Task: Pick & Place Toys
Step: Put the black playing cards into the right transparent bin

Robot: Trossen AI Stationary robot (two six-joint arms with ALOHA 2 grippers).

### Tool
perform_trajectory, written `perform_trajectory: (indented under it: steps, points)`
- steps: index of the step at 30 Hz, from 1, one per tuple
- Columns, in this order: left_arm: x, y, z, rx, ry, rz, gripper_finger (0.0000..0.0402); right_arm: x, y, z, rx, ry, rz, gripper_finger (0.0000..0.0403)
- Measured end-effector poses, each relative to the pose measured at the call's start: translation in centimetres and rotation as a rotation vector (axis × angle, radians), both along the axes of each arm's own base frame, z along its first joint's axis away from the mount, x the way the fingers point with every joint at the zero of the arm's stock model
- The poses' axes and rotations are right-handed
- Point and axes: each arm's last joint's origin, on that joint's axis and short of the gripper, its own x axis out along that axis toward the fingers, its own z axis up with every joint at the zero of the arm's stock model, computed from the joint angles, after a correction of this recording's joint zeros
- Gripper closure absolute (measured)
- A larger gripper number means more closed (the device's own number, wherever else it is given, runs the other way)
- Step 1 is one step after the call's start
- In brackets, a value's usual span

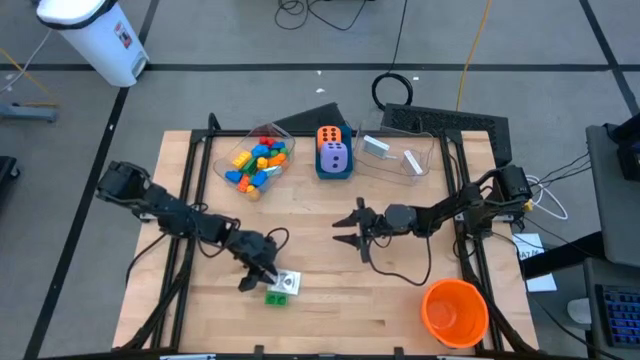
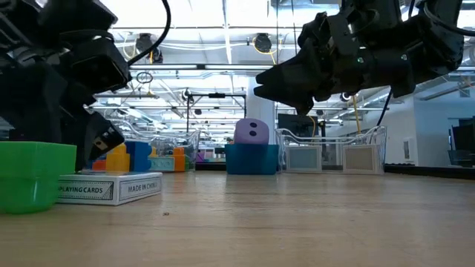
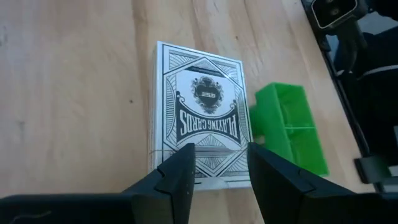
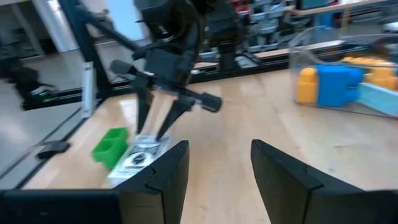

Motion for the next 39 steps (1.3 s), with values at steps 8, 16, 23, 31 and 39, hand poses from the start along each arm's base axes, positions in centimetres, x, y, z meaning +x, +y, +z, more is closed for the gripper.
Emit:
perform_trajectory:
  steps: [8,16,23,31,39]
  points:
    - [0.8,2.3,0.1,0.038,-0.055,0.022,0.0250,0.0,0.0,0.0,-0.011,-0.001,-0.099,0.0238]
    - [2.2,4.2,1.1,0.095,-0.158,0.016,0.0250,0.0,0.0,0.0,-0.011,-0.001,-0.100,0.0238]
    - [2.4,3.9,1.6,0.025,-0.153,-0.094,0.0250,0.0,0.0,0.0,-0.006,-0.001,-0.097,0.0238]
    - [0.7,1.6,0.4,-0.035,0.088,-0.124,0.0250,0.0,0.0,-0.1,0.012,0.014,-0.099,0.0238]
    - [0.6,0.6,0.6,0.017,0.048,-0.116,0.0250,0.0,0.0,-0.1,0.012,0.014,-0.099,0.0238]
